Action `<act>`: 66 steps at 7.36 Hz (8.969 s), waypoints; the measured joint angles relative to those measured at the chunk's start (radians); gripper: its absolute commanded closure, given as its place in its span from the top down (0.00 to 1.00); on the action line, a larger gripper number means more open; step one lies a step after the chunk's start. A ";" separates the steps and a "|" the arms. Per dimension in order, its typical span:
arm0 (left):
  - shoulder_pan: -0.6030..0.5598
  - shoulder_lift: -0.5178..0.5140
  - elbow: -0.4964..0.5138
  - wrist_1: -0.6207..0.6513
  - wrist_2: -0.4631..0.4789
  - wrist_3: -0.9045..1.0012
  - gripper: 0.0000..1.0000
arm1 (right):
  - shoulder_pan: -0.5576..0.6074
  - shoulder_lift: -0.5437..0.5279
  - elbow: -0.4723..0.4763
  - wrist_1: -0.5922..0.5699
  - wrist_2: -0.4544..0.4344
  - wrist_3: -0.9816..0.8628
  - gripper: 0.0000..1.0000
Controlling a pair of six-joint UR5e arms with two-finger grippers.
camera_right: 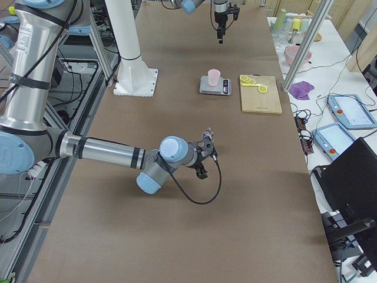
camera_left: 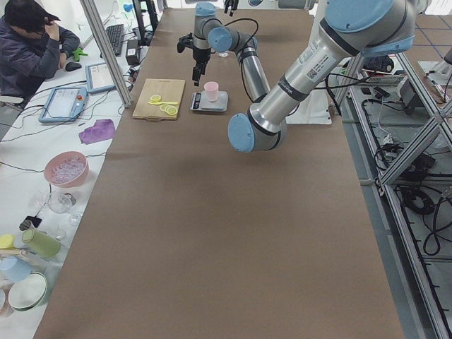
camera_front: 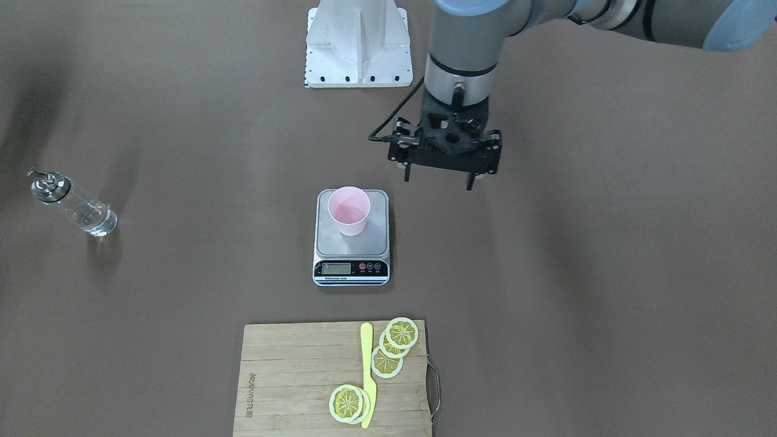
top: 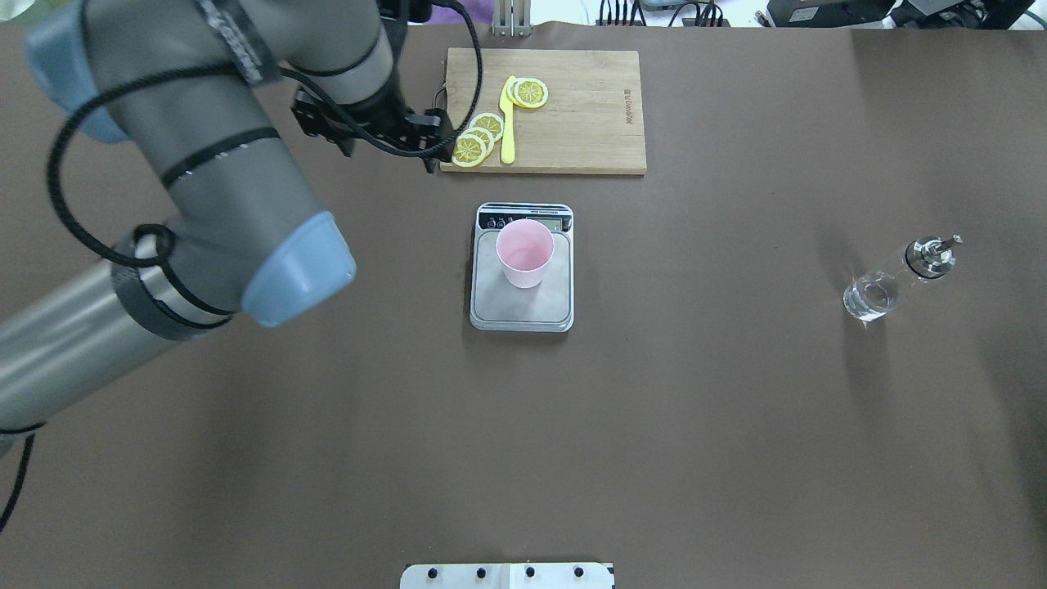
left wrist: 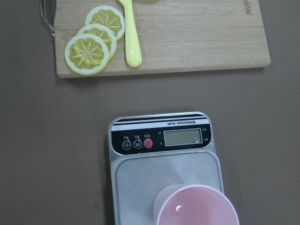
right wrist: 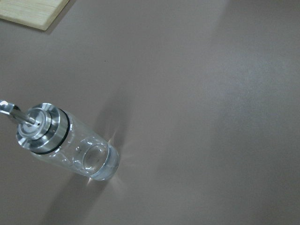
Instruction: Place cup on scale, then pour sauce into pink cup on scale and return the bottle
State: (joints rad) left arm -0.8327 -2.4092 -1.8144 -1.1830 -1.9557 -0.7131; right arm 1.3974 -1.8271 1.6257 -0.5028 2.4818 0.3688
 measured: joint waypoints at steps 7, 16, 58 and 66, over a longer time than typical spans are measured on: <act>-0.734 0.577 0.064 0.034 -0.270 1.198 0.98 | 0.000 0.008 -0.018 0.014 0.004 -0.003 1.00; -0.828 1.020 0.130 -0.578 -0.439 0.734 0.98 | 0.000 0.101 -0.283 0.401 0.160 -0.075 0.95; -0.818 1.018 0.133 -0.581 -0.439 0.735 0.98 | -0.406 0.333 -0.517 0.874 -0.224 -0.020 0.96; -0.818 1.015 0.133 -0.581 -0.439 0.733 0.98 | -0.411 0.332 -0.508 0.869 -0.217 -0.007 0.00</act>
State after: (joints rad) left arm -1.6506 -1.3939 -1.6813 -1.7641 -2.3945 0.0199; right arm 0.9865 -1.4954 1.1178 0.3664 2.2652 0.3616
